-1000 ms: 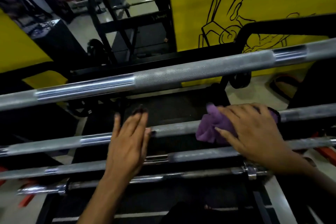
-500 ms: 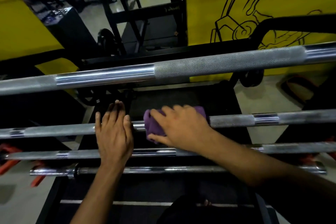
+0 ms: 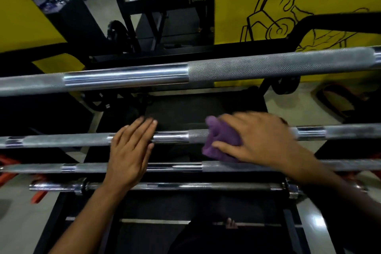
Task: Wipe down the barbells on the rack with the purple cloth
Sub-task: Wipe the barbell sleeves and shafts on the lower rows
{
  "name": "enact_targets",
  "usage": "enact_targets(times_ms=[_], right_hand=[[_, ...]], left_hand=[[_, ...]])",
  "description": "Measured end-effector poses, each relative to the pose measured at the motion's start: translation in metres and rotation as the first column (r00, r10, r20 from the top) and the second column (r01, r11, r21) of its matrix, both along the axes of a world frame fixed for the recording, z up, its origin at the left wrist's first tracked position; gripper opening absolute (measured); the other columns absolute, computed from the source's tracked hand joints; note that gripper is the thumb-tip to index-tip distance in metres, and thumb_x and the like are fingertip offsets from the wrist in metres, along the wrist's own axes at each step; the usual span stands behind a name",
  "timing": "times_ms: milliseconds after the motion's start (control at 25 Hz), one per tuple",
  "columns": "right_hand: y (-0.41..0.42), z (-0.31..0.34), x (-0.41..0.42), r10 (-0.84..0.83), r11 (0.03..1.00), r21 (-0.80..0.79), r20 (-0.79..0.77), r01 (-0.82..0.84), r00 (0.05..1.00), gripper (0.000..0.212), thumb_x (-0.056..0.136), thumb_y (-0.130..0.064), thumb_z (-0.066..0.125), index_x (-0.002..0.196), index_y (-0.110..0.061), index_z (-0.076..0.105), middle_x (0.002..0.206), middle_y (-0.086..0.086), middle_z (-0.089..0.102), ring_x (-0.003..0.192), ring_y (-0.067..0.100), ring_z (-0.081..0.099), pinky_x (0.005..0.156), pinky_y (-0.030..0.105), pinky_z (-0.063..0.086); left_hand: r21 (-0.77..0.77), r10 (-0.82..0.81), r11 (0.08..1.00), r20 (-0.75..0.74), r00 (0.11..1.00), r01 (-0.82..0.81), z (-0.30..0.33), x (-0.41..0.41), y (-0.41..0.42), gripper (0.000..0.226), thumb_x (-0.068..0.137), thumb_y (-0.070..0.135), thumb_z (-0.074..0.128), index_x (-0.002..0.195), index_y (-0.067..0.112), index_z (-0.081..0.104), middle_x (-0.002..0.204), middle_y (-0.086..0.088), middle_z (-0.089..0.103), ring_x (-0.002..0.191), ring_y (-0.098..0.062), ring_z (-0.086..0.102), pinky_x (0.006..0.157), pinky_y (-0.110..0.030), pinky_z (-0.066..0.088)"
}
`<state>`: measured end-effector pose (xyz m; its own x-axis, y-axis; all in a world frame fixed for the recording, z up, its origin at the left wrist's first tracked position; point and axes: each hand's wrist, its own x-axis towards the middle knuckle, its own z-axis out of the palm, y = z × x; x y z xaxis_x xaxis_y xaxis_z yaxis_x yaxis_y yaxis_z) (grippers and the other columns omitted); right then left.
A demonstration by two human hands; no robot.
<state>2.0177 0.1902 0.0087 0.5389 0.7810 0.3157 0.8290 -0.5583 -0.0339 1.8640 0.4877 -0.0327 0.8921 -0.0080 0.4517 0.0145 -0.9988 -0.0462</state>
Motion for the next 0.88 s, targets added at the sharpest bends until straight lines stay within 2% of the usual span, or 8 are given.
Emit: enact_targets(times_ms=[120,240,400,480,640,760,880], right_hand=[[0.056,-0.012,-0.019,0.044,0.999,-0.014,0.048,-0.043,0.998,0.066,0.089,-0.079,0.034,0.128,-0.031,0.056,0.101,-0.002,0.066,0.083,0.027,0.067,0.069,0.037,0.053],[0.044,-0.017,-0.016,0.04,0.999,0.016,0.094,-0.042,0.995,0.061,0.09,-0.068,0.042,0.13,-0.026,0.059,0.101,0.001,0.066,0.083,0.028,0.063,0.069,0.041,0.052],[-0.025,-0.015,-0.005,-0.133,0.979,0.168,0.086,0.118,0.987,0.05,0.095,-0.061,0.05,0.115,-0.018,0.065,0.09,0.004,0.067,0.08,0.031,0.062,0.069,0.043,0.05],[-0.034,-0.012,-0.009,-0.217,0.957,0.211,0.059,0.201,0.974,0.044,0.095,-0.058,0.055,0.109,-0.018,0.066,0.089,0.003,0.067,0.081,0.03,0.062,0.072,0.043,0.048],[0.038,-0.017,-0.044,-0.337,0.913,0.257,0.034,0.317,0.941,0.042,0.097,-0.057,0.05,0.107,-0.021,0.067,0.098,-0.002,0.07,0.092,0.027,0.063,0.082,0.046,0.046],[0.085,-0.027,-0.072,-0.334,0.905,0.264,-0.045,0.333,0.942,0.043,0.094,-0.053,0.055,0.121,-0.022,0.065,0.117,-0.003,0.068,0.11,0.024,0.06,0.099,0.052,0.041],[0.086,-0.029,-0.088,-0.366,0.856,0.351,-0.106,0.379,0.924,0.048,0.094,-0.052,0.054,0.128,-0.018,0.063,0.127,-0.002,0.066,0.126,0.023,0.054,0.112,0.055,0.032]], left_hand=[[0.108,-0.173,0.977,-0.078,0.982,0.181,0.006,-0.006,0.018,0.055,0.095,0.007,0.038,0.15,0.013,0.042,0.159,-0.001,0.036,0.146,-0.022,0.034,0.109,-0.041,0.031],[0.081,-0.205,0.974,-0.079,0.976,0.211,0.009,-0.005,0.019,0.062,0.089,0.001,0.037,0.149,0.013,0.043,0.159,-0.001,0.036,0.146,-0.021,0.034,0.109,-0.041,0.033],[-0.009,-0.231,0.973,-0.074,0.97,0.231,0.007,-0.006,0.021,0.073,0.079,-0.006,0.043,0.149,0.014,0.044,0.158,0.001,0.037,0.144,-0.021,0.038,0.108,-0.044,0.036],[-0.028,-0.26,0.966,-0.098,0.961,0.259,0.006,-0.007,0.024,0.078,0.076,-0.007,0.048,0.15,0.015,0.043,0.159,0.002,0.036,0.144,-0.02,0.039,0.109,-0.043,0.036],[-0.133,-0.331,0.941,-0.175,0.927,0.311,0.014,-0.008,0.035,0.088,0.07,-0.002,0.05,0.155,0.016,0.033,0.162,0.004,0.028,0.147,-0.016,0.032,0.113,-0.039,0.032],[-0.279,-0.525,0.838,-0.182,0.831,0.469,0.02,-0.012,0.051,0.089,0.075,-0.008,0.05,0.157,0.013,0.023,0.165,0.003,0.019,0.15,-0.012,0.022,0.118,-0.04,0.028],[-0.361,-0.69,0.708,-0.174,0.703,0.606,0.036,-0.015,0.093,0.072,0.09,-0.008,0.044,0.157,0.012,0.025,0.165,0.0,0.02,0.151,-0.014,0.021,0.122,-0.038,0.022]])
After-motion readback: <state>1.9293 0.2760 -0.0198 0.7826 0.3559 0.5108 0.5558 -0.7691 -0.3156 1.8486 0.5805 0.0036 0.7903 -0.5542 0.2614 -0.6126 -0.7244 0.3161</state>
